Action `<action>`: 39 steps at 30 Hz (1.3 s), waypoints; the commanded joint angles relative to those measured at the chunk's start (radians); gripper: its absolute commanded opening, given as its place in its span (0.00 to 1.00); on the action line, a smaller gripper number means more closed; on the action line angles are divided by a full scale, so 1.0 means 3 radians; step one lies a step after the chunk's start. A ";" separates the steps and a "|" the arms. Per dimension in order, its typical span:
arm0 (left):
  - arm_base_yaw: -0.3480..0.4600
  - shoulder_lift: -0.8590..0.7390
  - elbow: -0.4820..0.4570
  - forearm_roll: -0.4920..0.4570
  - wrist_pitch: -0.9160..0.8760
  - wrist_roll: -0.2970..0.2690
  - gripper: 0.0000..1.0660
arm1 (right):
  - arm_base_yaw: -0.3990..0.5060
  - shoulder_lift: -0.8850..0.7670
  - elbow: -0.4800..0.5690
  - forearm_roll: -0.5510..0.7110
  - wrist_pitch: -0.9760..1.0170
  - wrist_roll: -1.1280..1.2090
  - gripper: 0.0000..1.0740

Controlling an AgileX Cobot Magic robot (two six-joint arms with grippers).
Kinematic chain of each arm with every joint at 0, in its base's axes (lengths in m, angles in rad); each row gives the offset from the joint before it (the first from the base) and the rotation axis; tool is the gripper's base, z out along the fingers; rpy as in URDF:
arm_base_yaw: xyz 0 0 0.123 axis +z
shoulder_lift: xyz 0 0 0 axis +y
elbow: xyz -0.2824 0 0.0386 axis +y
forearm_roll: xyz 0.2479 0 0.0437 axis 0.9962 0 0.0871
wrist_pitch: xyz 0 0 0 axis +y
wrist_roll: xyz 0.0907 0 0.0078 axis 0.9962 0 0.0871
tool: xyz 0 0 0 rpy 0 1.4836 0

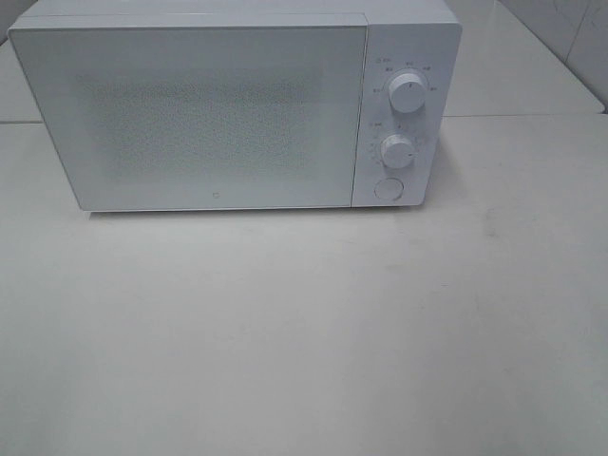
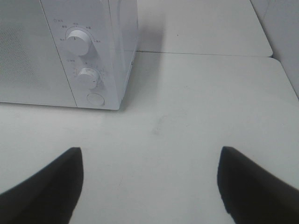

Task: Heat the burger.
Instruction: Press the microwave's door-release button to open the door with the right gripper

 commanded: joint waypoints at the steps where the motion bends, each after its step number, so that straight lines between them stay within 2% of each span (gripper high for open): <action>1: 0.0007 -0.0060 0.0010 0.0000 -0.0027 -0.0020 0.94 | -0.0027 0.0177 -0.0017 0.0010 -0.0250 -0.0023 0.71; 15: 0.0007 -0.0060 0.0010 0.0000 -0.0027 -0.0020 0.94 | -0.0027 0.1247 -0.0010 0.0000 -0.1483 -0.0010 0.71; 22: 0.0007 -0.0060 0.0010 0.0000 -0.0027 -0.0020 0.94 | -0.0027 0.1737 0.0290 -0.0003 -0.2583 -0.0010 0.71; 34: 0.0007 -0.0060 0.0010 0.0000 -0.0027 -0.0020 0.94 | -0.0027 0.2430 0.0650 0.0017 -0.3990 -0.0123 0.71; 35: 0.0007 -0.0060 0.0010 0.0000 -0.0027 -0.0020 0.94 | -0.0020 0.2580 0.0713 0.0110 -0.4237 -0.0190 0.71; 39: 0.0007 -0.0060 0.0010 0.0000 -0.0027 -0.0020 0.94 | -0.0017 0.2787 0.0770 0.0347 -0.4483 -0.0370 0.71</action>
